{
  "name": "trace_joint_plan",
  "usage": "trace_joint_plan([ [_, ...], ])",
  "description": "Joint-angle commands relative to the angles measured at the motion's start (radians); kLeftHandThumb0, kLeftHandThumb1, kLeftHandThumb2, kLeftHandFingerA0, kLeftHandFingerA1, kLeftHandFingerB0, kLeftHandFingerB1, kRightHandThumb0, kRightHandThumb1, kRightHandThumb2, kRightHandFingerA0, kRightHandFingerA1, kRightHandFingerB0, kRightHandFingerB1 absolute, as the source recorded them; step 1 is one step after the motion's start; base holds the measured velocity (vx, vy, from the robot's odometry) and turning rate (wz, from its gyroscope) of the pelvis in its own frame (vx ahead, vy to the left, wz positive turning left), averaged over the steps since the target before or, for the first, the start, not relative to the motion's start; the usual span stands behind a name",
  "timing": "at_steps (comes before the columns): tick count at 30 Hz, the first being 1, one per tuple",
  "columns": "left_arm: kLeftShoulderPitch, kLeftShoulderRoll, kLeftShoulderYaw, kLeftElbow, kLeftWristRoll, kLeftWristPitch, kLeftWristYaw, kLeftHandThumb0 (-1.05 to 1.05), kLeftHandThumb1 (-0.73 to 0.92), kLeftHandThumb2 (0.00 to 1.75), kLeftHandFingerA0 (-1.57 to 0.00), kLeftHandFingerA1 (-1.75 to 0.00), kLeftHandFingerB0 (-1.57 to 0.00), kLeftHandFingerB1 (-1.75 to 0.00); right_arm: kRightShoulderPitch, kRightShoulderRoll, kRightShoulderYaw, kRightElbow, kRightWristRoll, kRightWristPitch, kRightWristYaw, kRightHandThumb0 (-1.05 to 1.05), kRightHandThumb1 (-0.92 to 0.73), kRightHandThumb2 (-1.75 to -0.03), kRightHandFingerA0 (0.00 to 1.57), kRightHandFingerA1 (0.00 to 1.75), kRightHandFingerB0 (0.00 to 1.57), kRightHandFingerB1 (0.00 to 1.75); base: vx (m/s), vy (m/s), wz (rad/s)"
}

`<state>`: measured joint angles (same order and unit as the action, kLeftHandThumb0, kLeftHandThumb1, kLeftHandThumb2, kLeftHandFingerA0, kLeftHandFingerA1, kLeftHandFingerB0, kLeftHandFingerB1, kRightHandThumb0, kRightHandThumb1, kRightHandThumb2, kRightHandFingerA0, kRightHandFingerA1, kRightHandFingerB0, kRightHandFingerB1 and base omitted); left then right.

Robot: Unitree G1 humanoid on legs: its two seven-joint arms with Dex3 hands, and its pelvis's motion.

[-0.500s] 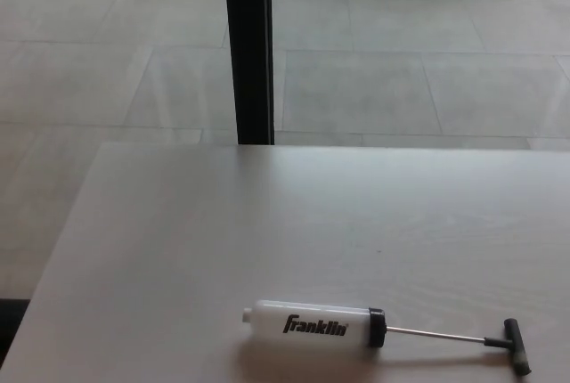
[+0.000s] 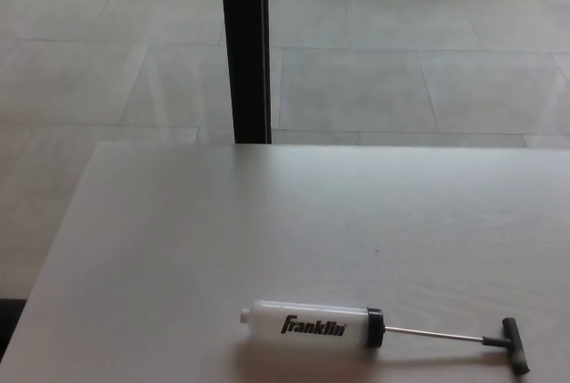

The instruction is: The robot uses its left hand to lift the air pump kept on the middle of the desk and use the right hand to compress the handle

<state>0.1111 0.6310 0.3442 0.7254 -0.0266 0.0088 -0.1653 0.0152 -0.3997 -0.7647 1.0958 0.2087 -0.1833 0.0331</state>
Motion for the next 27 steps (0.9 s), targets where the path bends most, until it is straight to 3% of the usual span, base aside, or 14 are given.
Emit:
trace_joint_plan([
  [1, -0.035, 0.047, -0.211, -0.716, 0.453, -0.028, 0.159, -0.83, 0.74, 0.63, -0.33, -0.50, -0.34, -0.36, -0.027, -0.049, -0.052, 0.022, 0.103, -0.072, 0.020, -0.77, -0.86, -0.66, 0.57, 0.68, 0.22, 0.40, 0.00, 0.000, 0.00],
  [9, -0.175, -0.068, -0.434, -0.953, 0.624, -0.091, 0.103, -0.84, 0.55, 0.76, -0.40, -0.53, -0.33, -0.41, -0.057, -0.027, -0.008, -0.122, 0.085, -0.169, 0.096, -0.70, -0.85, -0.65, 0.59, 0.63, 0.29, 0.34, 0.00, 0.000, 0.00],
  [10, -0.179, -0.071, -0.455, -0.967, 0.646, -0.091, 0.092, -0.79, 0.70, 0.62, -0.41, -0.51, -0.35, -0.34, -0.055, -0.025, -0.006, -0.133, 0.085, -0.172, 0.103, -0.69, -0.68, -1.05, 0.53, 0.69, 0.24, 0.50, 0.00, 0.000, 0.00],
  [11, -0.188, -0.077, -0.486, -0.972, 0.675, -0.113, 0.094, -0.79, 0.70, 0.62, -0.43, -0.52, -0.37, -0.34, -0.053, -0.019, -0.008, -0.153, 0.095, -0.172, 0.117, -0.67, -0.84, -0.66, 0.53, 0.64, 0.32, 0.34, 0.00, 0.000, 0.00],
  [12, -0.193, -0.082, -0.515, -0.976, 0.695, -0.140, 0.092, -0.79, 0.69, 0.61, -0.41, -0.55, -0.36, -0.35, -0.054, -0.018, -0.004, -0.169, 0.092, -0.175, 0.114, -0.66, -0.66, -1.05, 0.51, 0.70, 0.26, 0.50, 0.00, 0.000, 0.00],
  [13, -0.199, -0.099, -0.564, -0.978, 0.724, -0.163, 0.079, -0.79, 0.67, 0.61, -0.42, -0.56, -0.39, -0.35, -0.058, -0.016, 0.000, -0.181, 0.087, -0.188, 0.112, -0.68, -0.84, -0.66, 0.56, 0.66, 0.35, 0.36, 0.00, 0.000, 0.00],
  [14, -0.206, -0.114, -0.605, -0.973, 0.745, -0.178, 0.083, -0.78, 0.50, 0.92, -0.39, -0.61, -0.34, -0.48, -0.055, -0.014, 0.009, -0.194, 0.078, -0.204, 0.115, -0.68, -0.85, -0.65, 0.55, 0.68, 0.35, 0.37, 0.00, 0.000, 0.00],
  [15, -0.212, -0.123, -0.636, -0.964, 0.760, -0.197, 0.088, -0.78, 0.51, 0.92, -0.39, -0.62, -0.33, -0.48, -0.055, -0.014, 0.013, -0.208, 0.077, -0.201, 0.116, -0.71, -0.69, -1.06, 0.55, 0.72, 0.29, 0.51, 0.00, 0.000, 0.00],
  [16, -0.217, -0.129, -0.660, -0.963, 0.772, -0.196, 0.083, -0.80, 0.65, 0.60, -0.41, -0.59, -0.40, -0.38, -0.056, -0.014, 0.014, -0.214, 0.077, -0.199, 0.118, -0.73, -0.69, -1.07, 0.54, 0.71, 0.29, 0.50, 0.00, 0.000, 0.00],
  [18, -0.224, -0.135, -0.684, -0.968, 0.782, -0.182, 0.076, -0.80, 0.65, 0.60, -0.41, -0.59, -0.40, -0.38, -0.055, -0.013, 0.014, -0.219, 0.077, -0.200, 0.118, -0.73, -0.69, -1.07, 0.54, 0.71, 0.29, 0.50, 0.00, 0.000, 0.00],
  [19, -0.225, -0.167, -0.735, -0.950, 0.799, -0.188, 0.088, -0.83, 0.65, 0.61, -0.45, -0.57, -0.41, -0.38, -0.043, 0.001, 0.020, -0.265, 0.075, -0.194, 0.109, -0.69, -0.84, -0.65, 0.58, 0.66, 0.37, 0.36, 0.00, 0.000, 0.00],
  [24, -0.244, -0.205, -0.852, -0.957, 0.834, -0.170, 0.040, -0.84, 0.71, 0.61, -0.38, -0.61, -0.36, -0.39, -0.041, 0.018, 0.029, -0.317, 0.079, -0.179, 0.109, -0.66, -0.84, -0.66, 0.57, 0.67, 0.37, 0.35, 0.00, 0.000, 0.00],
  [25, -0.254, -0.214, -0.873, -0.945, 0.857, -0.187, 0.070, -0.82, 0.69, 0.61, -0.40, -0.64, -0.37, -0.42, -0.031, 0.029, 0.031, -0.359, 0.086, -0.171, 0.111, -0.66, -0.68, -1.05, 0.54, 0.73, 0.28, 0.51, 0.00, 0.000, 0.00],
  [27, -0.275, -0.224, -0.900, -0.937, 0.884, -0.187, 0.099, -0.81, 0.70, 0.61, -0.39, -0.68, -0.34, -0.46, -0.021, 0.037, 0.038, -0.424, 0.092, -0.162, 0.119, -0.66, -0.70, -1.06, 0.52, 0.73, 0.25, 0.50, 0.00, 0.000, 0.00],
])
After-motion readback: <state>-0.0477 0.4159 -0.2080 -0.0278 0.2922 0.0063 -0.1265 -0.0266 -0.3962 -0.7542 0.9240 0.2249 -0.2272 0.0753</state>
